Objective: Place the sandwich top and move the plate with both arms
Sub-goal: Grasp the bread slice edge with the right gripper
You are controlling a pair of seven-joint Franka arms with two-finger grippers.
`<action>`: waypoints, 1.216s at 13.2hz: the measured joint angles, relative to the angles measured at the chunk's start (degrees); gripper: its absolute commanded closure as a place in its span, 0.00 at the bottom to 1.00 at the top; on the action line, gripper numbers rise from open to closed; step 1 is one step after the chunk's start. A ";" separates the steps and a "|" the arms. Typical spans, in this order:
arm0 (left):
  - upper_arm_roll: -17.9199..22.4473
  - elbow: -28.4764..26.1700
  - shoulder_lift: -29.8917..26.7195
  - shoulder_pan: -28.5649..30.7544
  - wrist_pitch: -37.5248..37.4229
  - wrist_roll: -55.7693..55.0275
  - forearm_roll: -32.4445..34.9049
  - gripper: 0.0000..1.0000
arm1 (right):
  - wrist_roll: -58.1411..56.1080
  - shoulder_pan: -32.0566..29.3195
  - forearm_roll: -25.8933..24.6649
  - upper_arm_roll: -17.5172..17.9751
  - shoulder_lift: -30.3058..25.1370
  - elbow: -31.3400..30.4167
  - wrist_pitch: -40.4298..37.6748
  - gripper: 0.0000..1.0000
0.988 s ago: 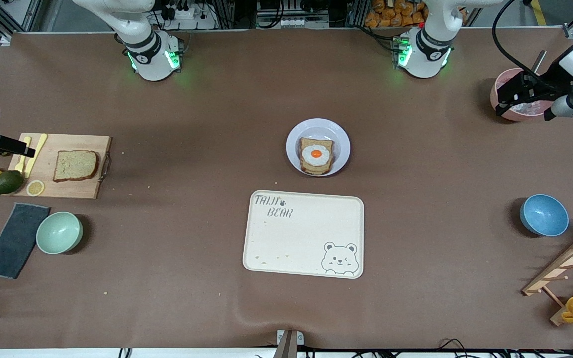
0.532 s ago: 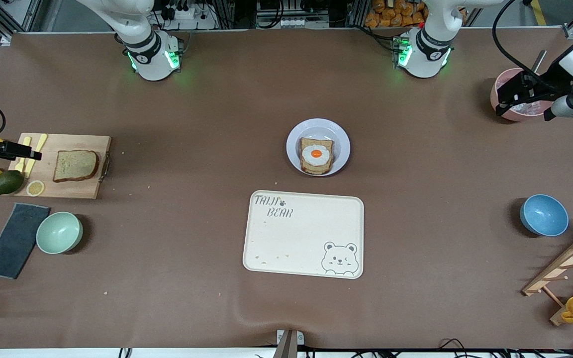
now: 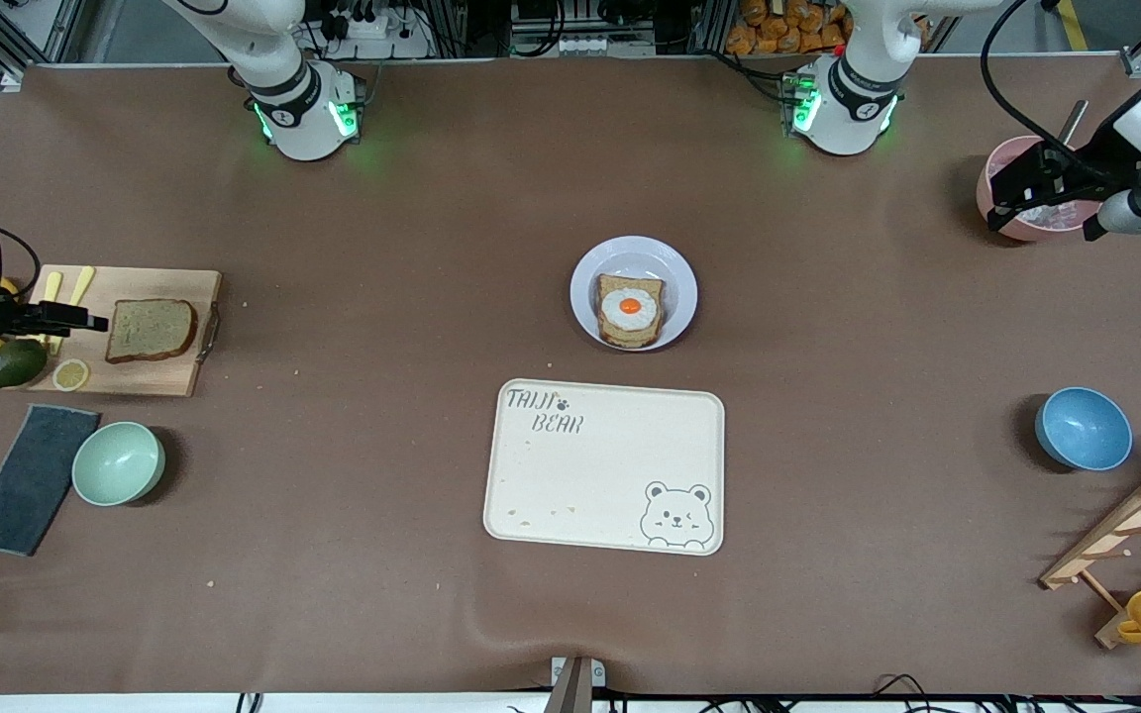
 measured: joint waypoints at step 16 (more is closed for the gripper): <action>0.31 -0.01 0.70 0.24 -0.02 0.00 0.00 0.00 | -12.49 -4.32 3.64 0.00 6.27 -0.10 3.42 0.32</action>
